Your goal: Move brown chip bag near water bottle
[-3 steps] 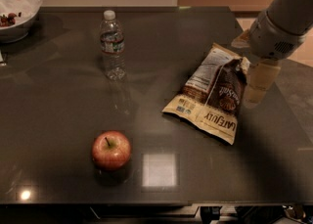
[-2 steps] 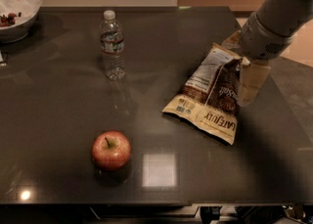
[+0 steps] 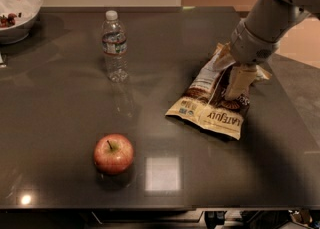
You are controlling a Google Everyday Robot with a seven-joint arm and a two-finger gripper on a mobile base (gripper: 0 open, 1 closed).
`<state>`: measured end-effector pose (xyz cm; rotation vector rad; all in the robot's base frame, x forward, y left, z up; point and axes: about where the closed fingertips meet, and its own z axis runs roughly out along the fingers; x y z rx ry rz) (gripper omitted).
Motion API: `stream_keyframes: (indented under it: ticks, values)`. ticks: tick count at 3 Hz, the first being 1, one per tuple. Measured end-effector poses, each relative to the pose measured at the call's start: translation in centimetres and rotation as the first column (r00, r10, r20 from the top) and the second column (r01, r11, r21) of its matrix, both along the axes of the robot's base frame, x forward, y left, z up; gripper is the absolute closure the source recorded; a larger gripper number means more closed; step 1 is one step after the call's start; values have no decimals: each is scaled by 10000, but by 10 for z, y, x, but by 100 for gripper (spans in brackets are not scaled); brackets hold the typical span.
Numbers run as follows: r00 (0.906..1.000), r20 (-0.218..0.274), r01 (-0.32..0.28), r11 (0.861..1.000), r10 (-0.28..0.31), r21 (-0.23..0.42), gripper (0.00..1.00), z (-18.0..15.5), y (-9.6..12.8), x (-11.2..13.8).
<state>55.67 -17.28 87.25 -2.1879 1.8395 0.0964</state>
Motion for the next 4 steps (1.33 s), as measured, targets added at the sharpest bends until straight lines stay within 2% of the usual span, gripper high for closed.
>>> stream_keyframes:
  ticks: [2,3,4]
  values:
    - [9954,305,-902,9957,908,-197,88,6,14,7]
    - [9876,570,-1453,9891,1464,-219,100,14,29,10]
    - [9728,930,-2124,9771,2124,-92,100,25,53,13]
